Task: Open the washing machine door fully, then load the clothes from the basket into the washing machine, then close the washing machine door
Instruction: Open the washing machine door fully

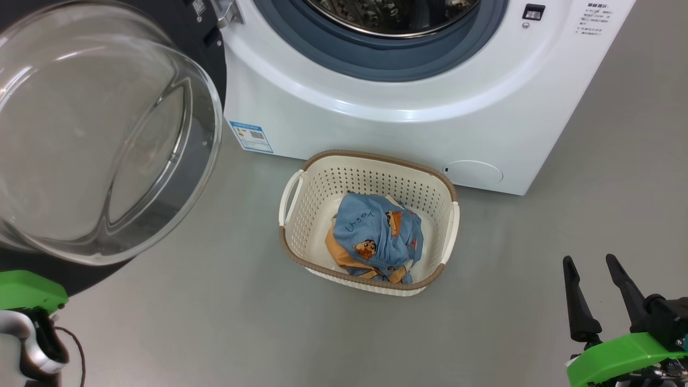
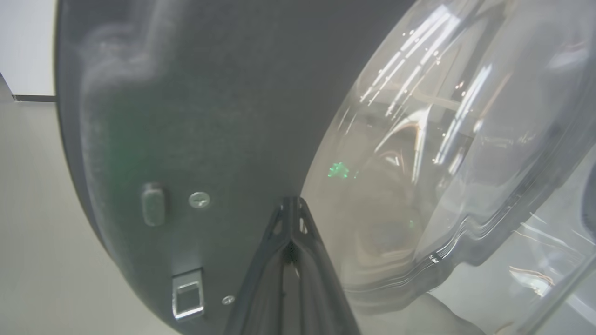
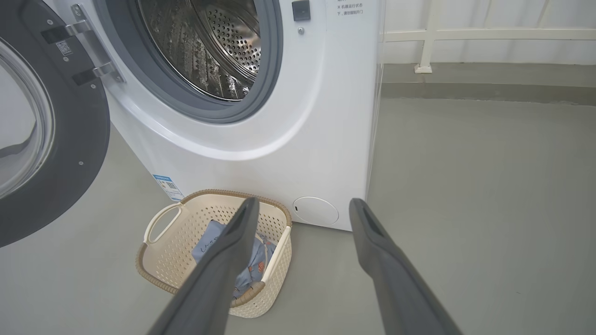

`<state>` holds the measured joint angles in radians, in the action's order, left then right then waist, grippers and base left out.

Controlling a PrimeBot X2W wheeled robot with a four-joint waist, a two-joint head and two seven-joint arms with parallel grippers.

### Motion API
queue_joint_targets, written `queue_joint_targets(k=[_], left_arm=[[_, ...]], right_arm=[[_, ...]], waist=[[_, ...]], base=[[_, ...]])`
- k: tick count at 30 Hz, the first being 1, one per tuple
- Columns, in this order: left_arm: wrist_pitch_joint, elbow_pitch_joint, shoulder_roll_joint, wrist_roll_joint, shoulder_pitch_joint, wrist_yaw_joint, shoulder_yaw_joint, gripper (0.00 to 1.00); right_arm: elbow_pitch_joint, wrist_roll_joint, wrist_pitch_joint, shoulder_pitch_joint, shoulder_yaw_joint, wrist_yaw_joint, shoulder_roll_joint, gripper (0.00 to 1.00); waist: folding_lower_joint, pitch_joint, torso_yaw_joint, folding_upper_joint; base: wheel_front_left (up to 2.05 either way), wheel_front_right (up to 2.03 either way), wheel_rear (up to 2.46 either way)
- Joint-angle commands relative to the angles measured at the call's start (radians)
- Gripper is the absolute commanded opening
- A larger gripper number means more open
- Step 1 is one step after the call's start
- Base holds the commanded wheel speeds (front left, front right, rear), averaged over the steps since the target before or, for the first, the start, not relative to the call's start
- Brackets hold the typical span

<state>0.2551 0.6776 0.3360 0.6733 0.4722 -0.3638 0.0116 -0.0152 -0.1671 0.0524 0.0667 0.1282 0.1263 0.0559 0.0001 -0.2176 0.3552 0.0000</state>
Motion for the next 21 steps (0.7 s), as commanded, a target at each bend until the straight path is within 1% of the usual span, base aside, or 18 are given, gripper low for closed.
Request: queue_joint_targets(k=[1, 4, 6, 7, 8, 13, 17, 21], left_arm=[[0.007, -0.011, 0.066, -0.017, 0.036, 0.001, 0.049, 0.0], [0.007, -0.006, 0.063, -0.027, 0.035, 0.017, 0.065, 0.0], [0.007, -0.008, 0.058, -0.031, 0.029, 0.037, 0.082, 0.0], [0.007, -0.009, 0.054, -0.03, 0.025, 0.053, 0.094, 0.0], [0.007, -0.008, 0.053, -0.032, 0.014, 0.087, 0.12, 0.0], [0.007, -0.02, 0.045, -0.077, -0.013, 0.159, 0.181, 0.0], [0.007, -0.112, -0.017, -0.153, -0.062, 0.182, 0.208, 0.0], [0.007, -0.251, -0.099, -0.228, -0.14, 0.19, 0.207, 0.0]], right_arm=[[0.029, 0.008, -0.001, -0.032, -0.027, 0.004, 0.012, 1.0], [0.026, 0.005, 0.0, -0.033, -0.027, 0.004, 0.012, 1.0], [0.022, 0.005, 0.001, -0.033, -0.025, 0.004, 0.011, 1.0], [0.02, 0.004, 0.002, -0.033, -0.024, 0.004, 0.011, 1.0], [0.014, 0.004, 0.003, -0.034, -0.026, 0.004, 0.011, 1.0], [0.003, 0.001, 0.008, -0.036, -0.023, 0.004, 0.009, 1.0], [-0.009, 0.0, 0.015, -0.026, -0.023, 0.004, 0.006, 1.0], [-0.016, -0.001, 0.021, -0.016, -0.026, 0.004, 0.003, 1.0]], waist=[[-0.0001, 0.001, 0.0, 0.0], [-0.0001, 0.006, -0.001, 0.0], [-0.0001, 0.009, -0.002, 0.0], [-0.0001, 0.011, -0.003, 0.0], [-0.0001, 0.017, -0.007, 0.0], [-0.0001, 0.031, -0.013, 0.0], [-0.0001, 0.055, -0.012, 0.0], [-0.0001, 0.084, -0.014, 0.0]], base=[[0.0, 0.0, 0.0], [0.0, 0.0, 0.0], [0.0, 0.0, 0.0], [0.0, 0.0, 0.0], [0.0, 0.0, 0.0], [0.0, 0.0, 0.0], [0.0, 0.0, 0.0], [0.0, 0.0, 0.0]])
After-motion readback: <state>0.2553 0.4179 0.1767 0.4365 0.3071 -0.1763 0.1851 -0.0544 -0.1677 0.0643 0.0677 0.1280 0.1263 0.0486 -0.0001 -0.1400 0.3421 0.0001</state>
